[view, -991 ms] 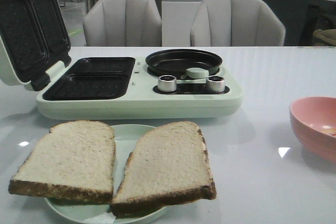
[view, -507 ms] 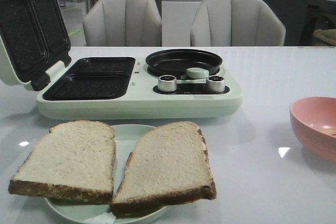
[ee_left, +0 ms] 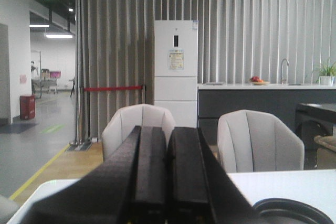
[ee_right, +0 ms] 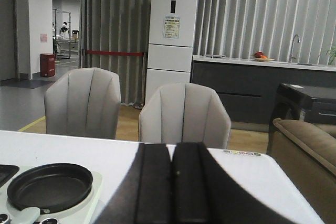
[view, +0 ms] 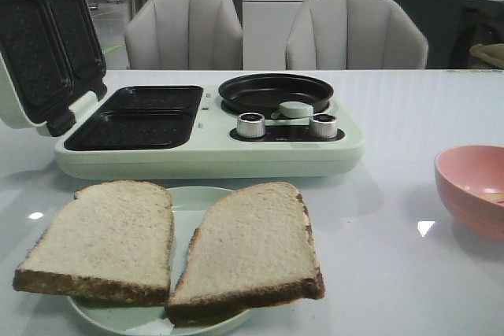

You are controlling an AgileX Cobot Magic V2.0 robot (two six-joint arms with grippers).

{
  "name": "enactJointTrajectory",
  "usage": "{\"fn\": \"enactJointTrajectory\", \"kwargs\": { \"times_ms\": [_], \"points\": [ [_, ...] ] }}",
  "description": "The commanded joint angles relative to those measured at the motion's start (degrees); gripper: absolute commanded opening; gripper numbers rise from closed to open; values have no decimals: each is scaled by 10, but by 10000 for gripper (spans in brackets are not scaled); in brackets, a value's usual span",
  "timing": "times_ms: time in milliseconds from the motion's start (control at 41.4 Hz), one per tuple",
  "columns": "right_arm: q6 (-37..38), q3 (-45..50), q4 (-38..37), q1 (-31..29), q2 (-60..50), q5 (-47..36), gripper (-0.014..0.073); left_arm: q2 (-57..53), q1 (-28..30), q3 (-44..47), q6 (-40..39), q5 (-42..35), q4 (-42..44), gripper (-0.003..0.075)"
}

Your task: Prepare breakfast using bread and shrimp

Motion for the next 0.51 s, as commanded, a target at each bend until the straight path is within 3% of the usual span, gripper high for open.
{"fn": "enactJointTrajectory", "kwargs": {
  "times_ms": [0,145,483],
  "points": [
    [-2,-57,17,1,52,-8,7,52,0,-68,-2,24,-2,101],
    [-2,-87,52,1,118,30,7,107,0,-111,-2,92,-2,101],
    [-2,-85,52,1,259,137,7,188,0,-88,-2,175,-2,101]
  ]
}}
